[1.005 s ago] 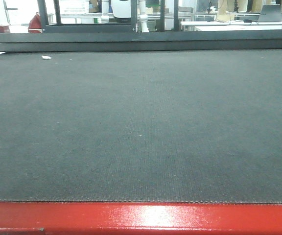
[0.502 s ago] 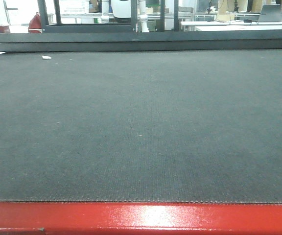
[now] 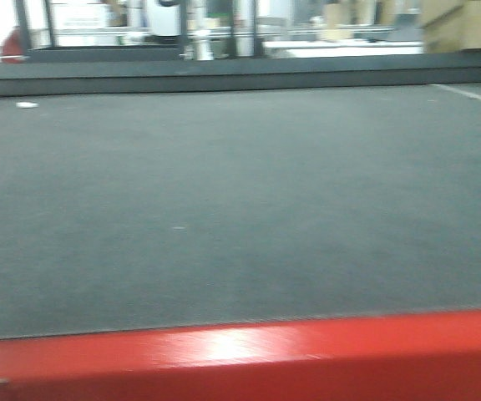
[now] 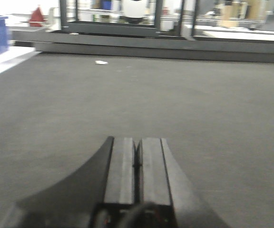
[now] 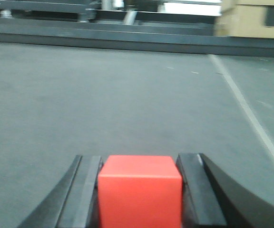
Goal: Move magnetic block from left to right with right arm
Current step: 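Raise the held red cube with the right gripper, then drive the base away from the first table holding the cube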
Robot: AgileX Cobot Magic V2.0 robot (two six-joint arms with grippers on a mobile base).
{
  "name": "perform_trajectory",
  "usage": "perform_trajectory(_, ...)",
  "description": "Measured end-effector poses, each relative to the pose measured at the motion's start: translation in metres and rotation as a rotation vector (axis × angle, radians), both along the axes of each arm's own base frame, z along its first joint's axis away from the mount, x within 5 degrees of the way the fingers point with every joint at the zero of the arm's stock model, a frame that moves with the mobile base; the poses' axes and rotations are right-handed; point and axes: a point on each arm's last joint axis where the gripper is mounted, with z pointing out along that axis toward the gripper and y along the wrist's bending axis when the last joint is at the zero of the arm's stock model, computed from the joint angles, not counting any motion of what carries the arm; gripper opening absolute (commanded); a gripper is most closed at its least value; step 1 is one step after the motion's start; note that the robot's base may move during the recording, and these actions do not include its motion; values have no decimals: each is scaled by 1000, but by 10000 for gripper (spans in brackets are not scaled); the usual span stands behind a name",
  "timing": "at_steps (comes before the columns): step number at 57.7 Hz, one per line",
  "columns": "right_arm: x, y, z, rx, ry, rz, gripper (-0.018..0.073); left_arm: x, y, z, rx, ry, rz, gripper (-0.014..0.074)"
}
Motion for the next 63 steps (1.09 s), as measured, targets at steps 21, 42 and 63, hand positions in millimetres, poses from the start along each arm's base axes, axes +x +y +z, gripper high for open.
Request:
perform_trajectory(21, 0, 0, 0, 0, 0, 0, 252, 0, 0, 0, 0, 0, 0, -126)
perform_trajectory(42, 0, 0, 0, -2, 0, -1, 252, 0, 0, 0, 0, 0, 0, -126)
perform_trajectory(63, 0, 0, 0, -2, 0, -1, 252, 0, 0, 0, 0, 0, 0, -126)
